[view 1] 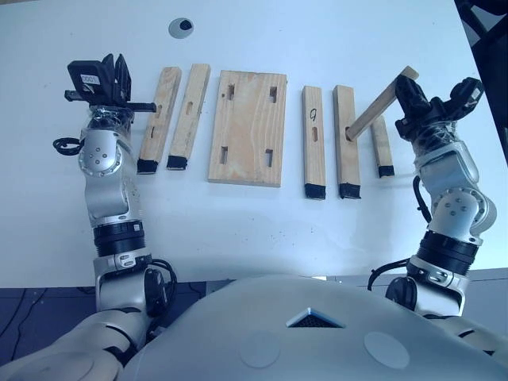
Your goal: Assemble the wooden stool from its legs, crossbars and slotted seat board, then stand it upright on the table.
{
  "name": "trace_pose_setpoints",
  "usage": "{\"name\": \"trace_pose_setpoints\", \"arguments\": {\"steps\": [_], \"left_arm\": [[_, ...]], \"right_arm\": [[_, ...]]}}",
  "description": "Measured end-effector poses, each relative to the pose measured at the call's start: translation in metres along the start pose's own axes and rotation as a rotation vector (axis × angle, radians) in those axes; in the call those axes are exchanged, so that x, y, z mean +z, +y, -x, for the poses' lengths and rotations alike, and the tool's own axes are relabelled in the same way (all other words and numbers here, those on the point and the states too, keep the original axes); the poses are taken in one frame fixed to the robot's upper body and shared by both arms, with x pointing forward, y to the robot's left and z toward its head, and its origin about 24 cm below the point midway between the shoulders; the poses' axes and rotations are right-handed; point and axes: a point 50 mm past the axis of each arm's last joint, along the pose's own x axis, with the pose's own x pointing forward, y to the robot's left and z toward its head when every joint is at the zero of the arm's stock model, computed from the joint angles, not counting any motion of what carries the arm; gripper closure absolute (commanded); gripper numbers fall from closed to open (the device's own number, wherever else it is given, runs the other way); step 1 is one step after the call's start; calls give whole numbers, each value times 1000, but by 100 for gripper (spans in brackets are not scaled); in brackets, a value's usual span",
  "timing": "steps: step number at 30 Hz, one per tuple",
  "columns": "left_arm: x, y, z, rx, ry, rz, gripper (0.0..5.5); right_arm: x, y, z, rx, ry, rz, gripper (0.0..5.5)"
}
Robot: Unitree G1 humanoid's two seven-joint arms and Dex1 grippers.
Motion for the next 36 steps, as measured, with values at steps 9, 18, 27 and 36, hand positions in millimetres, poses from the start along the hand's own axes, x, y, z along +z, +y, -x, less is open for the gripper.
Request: {"name": "trace_pose_setpoints", "arguments": {"steps": [9,18,27,36], "left_arm": [[3,-3,-4,-10,-6,3,481],[4,-6,-10,-26,-3,8,481],[101,-91,4,-748,-125,33,550],[91,-202,-18,-1078,84,24,550]], "right_arm": [[-7,18,-11,124,-44,334,511],[-5,13,-28,97,-88,385,511],[46,60,-38,266,-171,212,511],[54,81,-44,331,-149,197,511]]}}
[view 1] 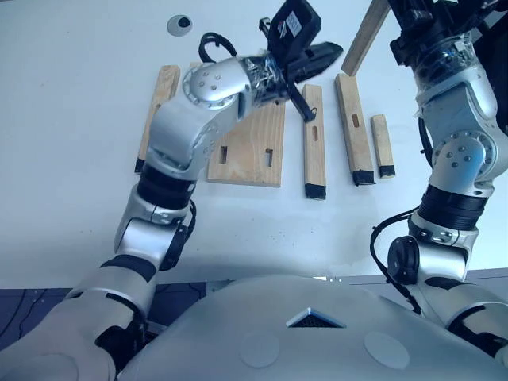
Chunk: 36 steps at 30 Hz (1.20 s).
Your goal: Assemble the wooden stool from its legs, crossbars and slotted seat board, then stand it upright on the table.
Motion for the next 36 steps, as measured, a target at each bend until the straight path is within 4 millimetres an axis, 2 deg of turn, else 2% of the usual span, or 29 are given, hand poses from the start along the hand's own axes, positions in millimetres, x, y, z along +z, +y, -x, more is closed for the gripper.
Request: {"name": "trace_pose_setpoints", "arguments": {"steps": [3,5,9,11,13,15,17,18,21,23,24,26,29,30,31,32,34,36], "left_arm": [[-15,20,-20,52,53,71,550],[-20,20,-25,29,57,99,550],[-4,0,-19,-141,-13,87,550],[3,-25,-13,-290,5,27,550],[8,-39,-5,-357,32,-28,550],[10,-45,2,-382,49,-51,550],[11,-45,0,-361,35,-34,550],[10,-42,-4,-331,29,-10,550],[2,-14,-22,-134,58,100,550],[-17,17,-23,63,142,185,550],[-25,26,-19,117,166,217,550],[-27,34,-13,151,162,237,550],[-16,16,-5,32,67,211,550],[-19,12,1,15,61,208,550],[-26,12,9,31,67,212,550],[-43,17,24,90,98,236,550],[-68,32,54,248,146,281,550],[-76,48,79,406,138,301,550]], "right_arm": [[-3,7,-1,47,27,-31,511],[-3,9,-2,56,30,-30,511],[-2,9,-3,52,25,-25,511],[-4,8,-4,42,32,-12,511],[-6,7,-5,31,36,6,511],[-5,7,-5,28,25,15,511],[-6,9,-6,36,23,9,511],[-7,10,-6,38,24,6,511],[-9,14,-9,52,16,-16,511],[-8,15,-9,61,13,-20,511],[-7,14,-8,58,11,-19,511],[-6,12,-7,54,9,-17,511],[1,2,-2,25,-1,6,511],[7,-5,2,3,-8,21,511],[12,-14,6,-26,15,43,511],[22,-28,14,-80,38,79,511],[33,-44,26,-138,83,118,511],[36,-55,39,-185,122,99,511]]}}
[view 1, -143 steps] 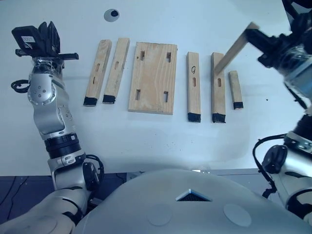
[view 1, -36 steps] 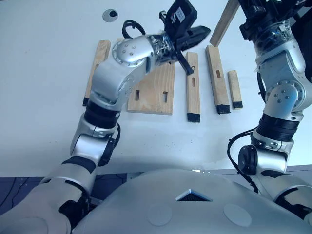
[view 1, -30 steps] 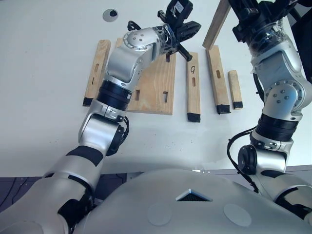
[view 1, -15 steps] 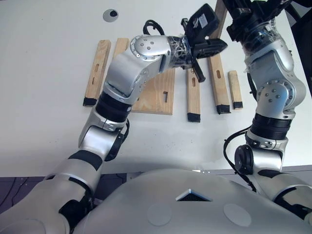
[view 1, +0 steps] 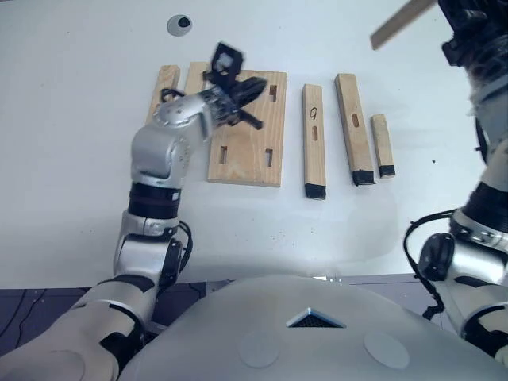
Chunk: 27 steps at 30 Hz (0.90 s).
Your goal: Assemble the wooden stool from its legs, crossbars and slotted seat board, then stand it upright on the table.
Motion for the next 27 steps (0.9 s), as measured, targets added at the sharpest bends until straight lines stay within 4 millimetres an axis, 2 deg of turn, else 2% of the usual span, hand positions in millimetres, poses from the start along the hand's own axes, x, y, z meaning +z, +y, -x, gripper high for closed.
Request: {"name": "trace_pose_setpoints", "arguments": {"steps": [2,3,6,8,16,23,27], "left_arm": [[6,29,16,175,-52,-6,550],[8,37,20,229,-65,-11,550],[3,63,31,397,-57,5,550],[-1,72,34,457,-53,16,550],[-8,73,29,477,-56,30,550],[-7,75,31,492,-73,27,550],[-7,75,31,499,-74,16,550]], "right_arm": [[-14,-13,15,-68,77,-49,511],[-20,-16,19,-79,111,-68,511],[-36,-7,23,-68,200,-56,511],[-37,-1,22,-44,220,-46,511],[-44,0,20,-56,273,-143,511],[-49,1,19,-53,305,-110,511],[-49,5,21,-49,290,-6,511]]}}
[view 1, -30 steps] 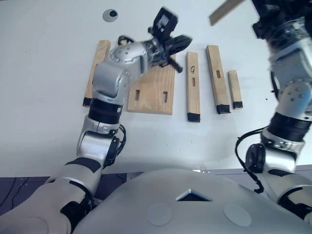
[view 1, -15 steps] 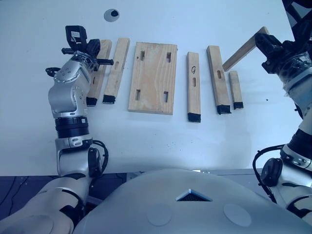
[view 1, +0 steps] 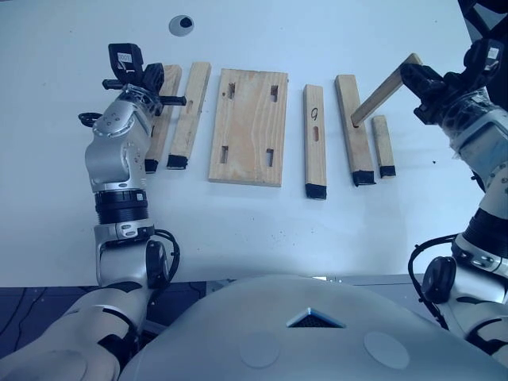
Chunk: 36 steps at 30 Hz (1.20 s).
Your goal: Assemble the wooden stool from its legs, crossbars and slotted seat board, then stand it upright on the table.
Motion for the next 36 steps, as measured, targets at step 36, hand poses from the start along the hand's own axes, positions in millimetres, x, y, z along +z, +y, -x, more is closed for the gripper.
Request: {"name": "trace_pose_setpoints", "arguments": {"steps": [36], "left_arm": [[-21,-9,-11,11,16,25,550]], "right_arm": [[19,54,-12,311,149,556,511]]}}
